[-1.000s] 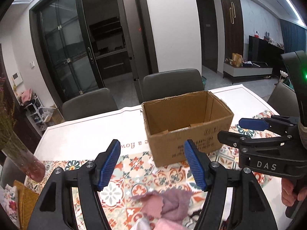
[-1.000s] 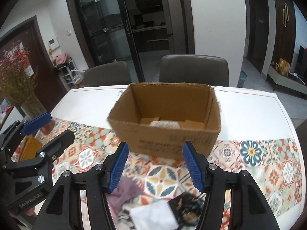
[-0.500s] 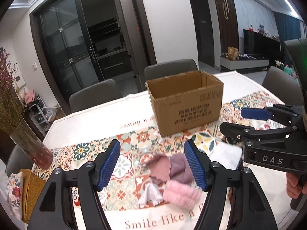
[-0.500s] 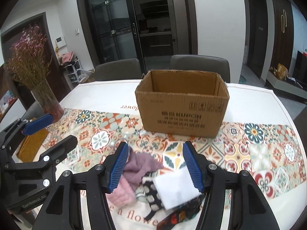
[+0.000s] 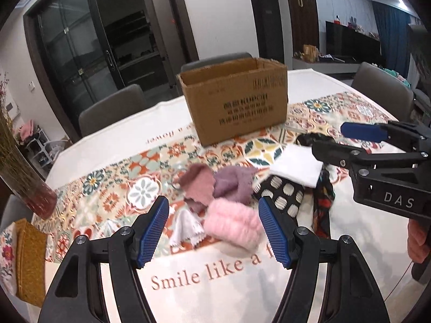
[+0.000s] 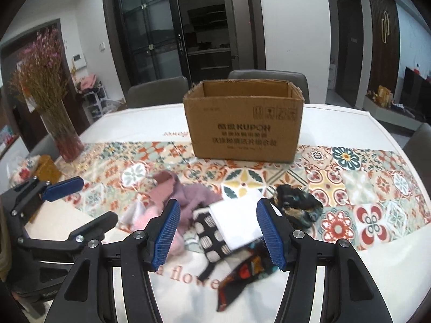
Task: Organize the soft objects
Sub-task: 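Move both tools back toward the remaining pile of soft items, then grasp the pink fluffy headband with the left tool while the right tool grasps the white pad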
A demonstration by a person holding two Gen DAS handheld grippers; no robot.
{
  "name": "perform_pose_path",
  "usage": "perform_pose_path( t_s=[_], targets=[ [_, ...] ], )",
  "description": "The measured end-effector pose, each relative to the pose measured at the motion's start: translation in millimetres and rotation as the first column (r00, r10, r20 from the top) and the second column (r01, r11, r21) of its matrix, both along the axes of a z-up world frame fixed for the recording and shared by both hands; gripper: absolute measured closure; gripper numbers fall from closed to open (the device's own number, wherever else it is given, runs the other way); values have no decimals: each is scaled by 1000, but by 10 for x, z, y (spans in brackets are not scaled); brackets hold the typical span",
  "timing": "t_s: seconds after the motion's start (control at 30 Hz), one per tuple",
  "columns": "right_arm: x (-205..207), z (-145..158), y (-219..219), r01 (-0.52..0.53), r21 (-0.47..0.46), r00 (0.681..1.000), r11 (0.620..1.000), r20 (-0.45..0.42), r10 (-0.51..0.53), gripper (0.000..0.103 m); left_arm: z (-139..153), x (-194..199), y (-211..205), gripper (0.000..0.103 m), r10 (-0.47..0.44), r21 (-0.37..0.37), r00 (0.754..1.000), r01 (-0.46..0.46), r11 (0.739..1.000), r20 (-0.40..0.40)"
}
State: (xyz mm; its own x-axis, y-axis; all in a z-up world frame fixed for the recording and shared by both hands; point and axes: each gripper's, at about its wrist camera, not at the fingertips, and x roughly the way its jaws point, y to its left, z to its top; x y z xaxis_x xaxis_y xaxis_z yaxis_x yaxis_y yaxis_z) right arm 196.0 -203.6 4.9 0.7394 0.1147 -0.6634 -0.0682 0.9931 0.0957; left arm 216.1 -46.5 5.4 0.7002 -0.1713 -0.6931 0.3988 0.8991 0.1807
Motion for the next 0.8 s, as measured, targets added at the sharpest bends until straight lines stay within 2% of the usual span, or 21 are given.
perform_pose_path(
  t_s=[0.3, 0.5, 0.63, 0.8],
  targets=[
    [-40, -300, 111, -67, -190, 998, 980, -13, 65, 43, -406, -71, -42, 34, 4, 1, 999, -4, 1000, -44],
    [32, -494, 199, -114, -281, 993, 953, -40, 107, 43, -603, -20, -110, 34, -37, 55, 997, 41, 998, -63],
    [123, -591, 206, -140, -284, 990, 949, -63, 127, 43, -702, 65, -154, 34, -65, 73, 994, 71, 995, -83],
    [227, -643, 160, -142, -242, 989, 960, -70, 129, 43, -794, 203, -184, 35, -102, 49, 989, 108, 993, -110]
  ],
)
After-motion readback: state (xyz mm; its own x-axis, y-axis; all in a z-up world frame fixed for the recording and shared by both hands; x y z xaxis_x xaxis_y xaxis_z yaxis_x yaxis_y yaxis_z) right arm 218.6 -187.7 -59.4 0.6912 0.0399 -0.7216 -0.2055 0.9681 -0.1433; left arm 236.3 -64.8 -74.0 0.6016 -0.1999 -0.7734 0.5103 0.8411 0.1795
